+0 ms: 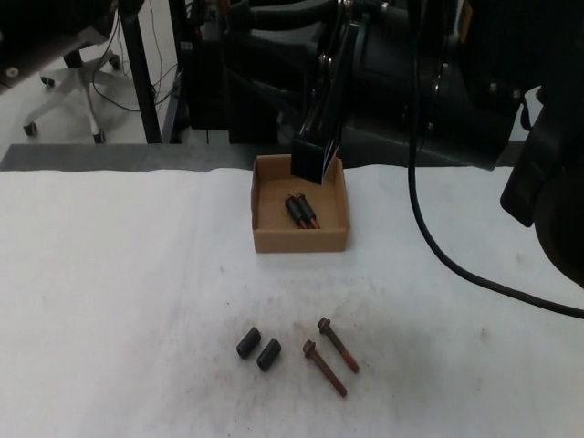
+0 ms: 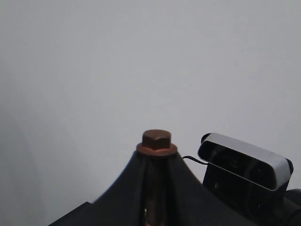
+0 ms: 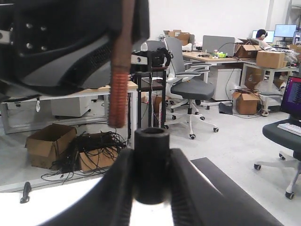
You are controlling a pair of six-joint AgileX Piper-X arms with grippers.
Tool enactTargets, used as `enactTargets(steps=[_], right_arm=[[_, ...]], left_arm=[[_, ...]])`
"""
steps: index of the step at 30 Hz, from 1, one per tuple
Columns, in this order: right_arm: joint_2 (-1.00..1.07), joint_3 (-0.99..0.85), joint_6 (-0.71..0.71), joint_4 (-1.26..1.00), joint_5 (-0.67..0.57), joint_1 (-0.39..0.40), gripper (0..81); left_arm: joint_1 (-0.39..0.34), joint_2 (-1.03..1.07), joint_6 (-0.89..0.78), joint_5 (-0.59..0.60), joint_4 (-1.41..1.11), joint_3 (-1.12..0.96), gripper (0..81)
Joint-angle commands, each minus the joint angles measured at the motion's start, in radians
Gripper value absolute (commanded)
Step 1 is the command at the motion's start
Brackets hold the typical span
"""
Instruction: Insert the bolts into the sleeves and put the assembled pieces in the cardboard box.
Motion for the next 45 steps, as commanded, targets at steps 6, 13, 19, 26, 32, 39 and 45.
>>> enactTargets(steps=[6, 13, 19, 26, 32, 39, 45], right_arm=[[-0.008, -0.012, 0.002, -0.014, -0.053, 0.003, 0.6], [-0.008, -0.012, 0.002, -0.014, -0.054, 0.003, 0.6], [-0.008, -0.012, 0.002, -0.014, -0.054, 0.003, 0.6], [-0.008, -0.012, 0.002, -0.014, -0.054, 0.003, 0.6], [-0.008, -0.012, 0.002, -0.014, -0.054, 0.003, 0.6], [-0.008, -0.012, 0.002, -0.014, -0.054, 0.003, 0.6], [-0.008, -0.012, 0.002, -0.014, -0.054, 0.003, 0.6]], left_arm=[[0.001, -0.002, 0.02, -0.025, -0.004, -0.008, 0.4], [0.001, -0.002, 0.025, -0.029, -0.002, -0.008, 0.4], [0.001, 0.0, 0.044, -0.029, 0.041, -0.008, 0.4], [-0.002, 0.002, 0.046, -0.029, 0.041, -0.008, 0.4], [-0.002, 0.007, 0.04, -0.029, 0.041, -0.008, 0.4], [-0.002, 0.007, 0.039, -0.029, 0.041, -0.008, 0.4], [-0.002, 0.007, 0.039, -0.029, 0.041, -0.008, 0.4]])
